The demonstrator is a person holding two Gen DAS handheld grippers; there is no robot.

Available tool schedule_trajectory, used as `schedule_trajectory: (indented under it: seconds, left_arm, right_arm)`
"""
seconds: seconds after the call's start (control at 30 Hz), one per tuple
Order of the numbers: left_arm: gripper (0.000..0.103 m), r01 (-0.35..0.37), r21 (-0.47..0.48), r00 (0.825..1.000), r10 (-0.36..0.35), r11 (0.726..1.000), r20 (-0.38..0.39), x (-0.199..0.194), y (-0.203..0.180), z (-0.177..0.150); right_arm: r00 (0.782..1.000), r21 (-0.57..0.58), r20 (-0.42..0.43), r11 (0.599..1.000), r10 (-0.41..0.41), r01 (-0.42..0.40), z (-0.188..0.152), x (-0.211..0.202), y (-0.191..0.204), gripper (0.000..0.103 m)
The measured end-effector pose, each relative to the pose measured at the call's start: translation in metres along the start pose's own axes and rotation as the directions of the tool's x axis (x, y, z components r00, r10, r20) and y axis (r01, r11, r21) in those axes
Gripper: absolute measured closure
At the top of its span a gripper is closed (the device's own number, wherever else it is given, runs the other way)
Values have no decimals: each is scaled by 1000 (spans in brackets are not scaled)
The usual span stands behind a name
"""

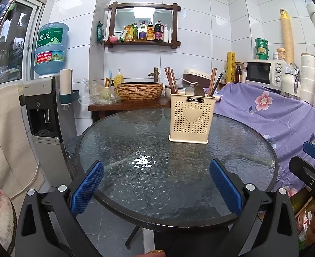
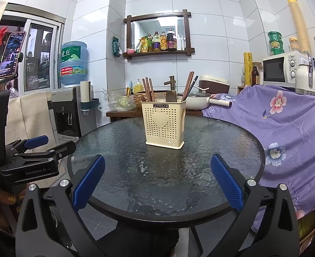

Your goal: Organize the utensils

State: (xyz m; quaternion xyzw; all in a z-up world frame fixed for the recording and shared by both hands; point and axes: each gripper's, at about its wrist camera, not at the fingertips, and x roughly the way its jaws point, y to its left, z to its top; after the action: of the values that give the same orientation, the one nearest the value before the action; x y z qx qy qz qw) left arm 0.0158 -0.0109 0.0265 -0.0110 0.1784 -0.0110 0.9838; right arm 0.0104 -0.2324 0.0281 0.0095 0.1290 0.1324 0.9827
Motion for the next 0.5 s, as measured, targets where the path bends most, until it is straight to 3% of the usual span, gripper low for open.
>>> schedule_trajectory:
  seconds: [0.5]
  left_arm:
    - [6,8,5,1000,-8,1000,-12,1,-2,-1]
  right_arm:
    - [1000,0,-1,1000,3,-3,0,0,1,6]
